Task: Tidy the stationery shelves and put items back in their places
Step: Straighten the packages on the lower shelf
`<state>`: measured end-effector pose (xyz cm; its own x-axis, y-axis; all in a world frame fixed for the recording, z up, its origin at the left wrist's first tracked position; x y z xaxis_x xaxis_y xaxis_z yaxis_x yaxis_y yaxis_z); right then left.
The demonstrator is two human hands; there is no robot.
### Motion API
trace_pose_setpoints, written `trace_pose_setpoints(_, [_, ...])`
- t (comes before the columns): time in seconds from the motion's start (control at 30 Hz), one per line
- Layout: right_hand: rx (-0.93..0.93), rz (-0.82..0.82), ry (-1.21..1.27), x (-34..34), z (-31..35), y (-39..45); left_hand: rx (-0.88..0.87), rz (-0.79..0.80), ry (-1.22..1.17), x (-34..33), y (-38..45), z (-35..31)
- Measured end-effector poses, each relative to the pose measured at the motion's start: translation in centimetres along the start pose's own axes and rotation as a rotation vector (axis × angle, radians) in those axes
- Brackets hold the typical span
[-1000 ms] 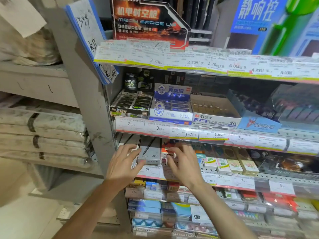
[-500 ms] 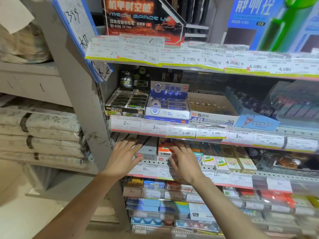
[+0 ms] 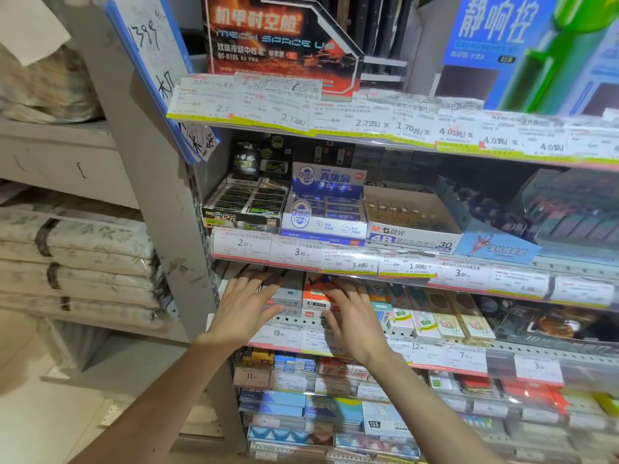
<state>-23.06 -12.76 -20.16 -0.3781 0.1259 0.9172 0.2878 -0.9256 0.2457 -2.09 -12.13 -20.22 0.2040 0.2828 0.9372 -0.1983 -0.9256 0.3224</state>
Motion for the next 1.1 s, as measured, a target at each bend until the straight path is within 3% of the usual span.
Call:
trace_pose_setpoints(0.43, [0.027,0.009,0.049,-0.1,-0.1,-0.2,-0.046,-0.057,0.049,-0.2,-0.4,0.2])
trace_pose_setpoints(1.1, [-0.014,-0.043,-0.016,0.0,-1.2,-0.6,0.080,-0.035,-0.055,-0.9,-0.6,0.3])
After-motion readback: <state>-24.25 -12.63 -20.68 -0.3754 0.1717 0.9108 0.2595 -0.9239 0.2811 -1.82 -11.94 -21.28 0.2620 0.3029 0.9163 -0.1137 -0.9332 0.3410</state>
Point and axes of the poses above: each hand's wrist, its own y-axis towards the middle knuckle, its own x-axis out of the back of the hand, z = x × y, the point moved 6 cm from there along y, towards the middle knuckle, and after that the axes turned 2 degrees about -x, right-handed, at the moved point
